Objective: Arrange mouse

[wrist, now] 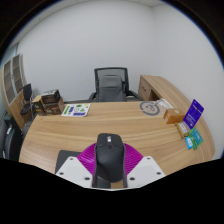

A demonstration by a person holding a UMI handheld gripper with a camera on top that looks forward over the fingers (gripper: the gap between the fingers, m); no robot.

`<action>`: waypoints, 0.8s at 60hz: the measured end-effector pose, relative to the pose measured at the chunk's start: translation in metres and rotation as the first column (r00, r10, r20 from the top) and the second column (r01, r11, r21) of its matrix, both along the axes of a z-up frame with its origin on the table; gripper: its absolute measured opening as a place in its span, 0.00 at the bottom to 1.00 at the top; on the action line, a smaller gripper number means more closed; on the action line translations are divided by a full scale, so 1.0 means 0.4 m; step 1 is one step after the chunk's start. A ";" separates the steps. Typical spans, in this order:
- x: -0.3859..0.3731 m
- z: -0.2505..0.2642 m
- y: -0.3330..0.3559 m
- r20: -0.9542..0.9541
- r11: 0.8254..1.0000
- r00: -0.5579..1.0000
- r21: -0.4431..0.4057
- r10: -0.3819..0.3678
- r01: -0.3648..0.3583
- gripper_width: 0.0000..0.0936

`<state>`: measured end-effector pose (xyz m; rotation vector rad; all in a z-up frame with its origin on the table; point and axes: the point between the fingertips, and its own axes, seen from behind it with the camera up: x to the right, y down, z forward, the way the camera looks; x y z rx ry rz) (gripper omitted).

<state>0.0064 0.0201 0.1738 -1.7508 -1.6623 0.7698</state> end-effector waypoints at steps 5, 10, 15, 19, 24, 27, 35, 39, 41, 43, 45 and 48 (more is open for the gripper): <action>0.021 -0.027 -0.103 0.007 0.999 0.999 -0.009 0.033 -0.033 0.36; 0.041 -0.087 -0.193 0.036 0.998 0.997 -0.007 0.065 -0.065 0.36; 0.067 -0.193 -0.271 0.071 0.995 0.993 -0.032 0.093 -0.091 0.36; 0.083 -0.284 -0.315 0.107 0.994 0.989 -0.056 0.103 -0.098 0.36; 0.096 -0.375 -0.335 0.136 0.995 0.986 -0.033 0.099 -0.095 0.36; 0.106 -0.412 -0.344 0.144 0.995 0.985 -0.032 0.096 -0.092 0.36; 0.124 -0.455 -0.350 0.151 0.996 0.985 -0.015 0.086 -0.084 0.38; 0.122 -0.451 -0.351 0.129 0.996 0.988 0.000 0.085 -0.086 0.44; 0.122 -0.453 -0.353 0.125 0.996 0.989 0.002 0.085 -0.086 0.49; 0.122 -0.453 -0.353 0.122 0.996 0.989 0.004 0.085 -0.086 0.54; 0.121 -0.453 -0.352 0.119 0.996 0.989 0.004 0.084 -0.085 0.60; 0.127 -0.457 -0.348 0.130 0.997 0.989 0.015 0.076 -0.079 0.93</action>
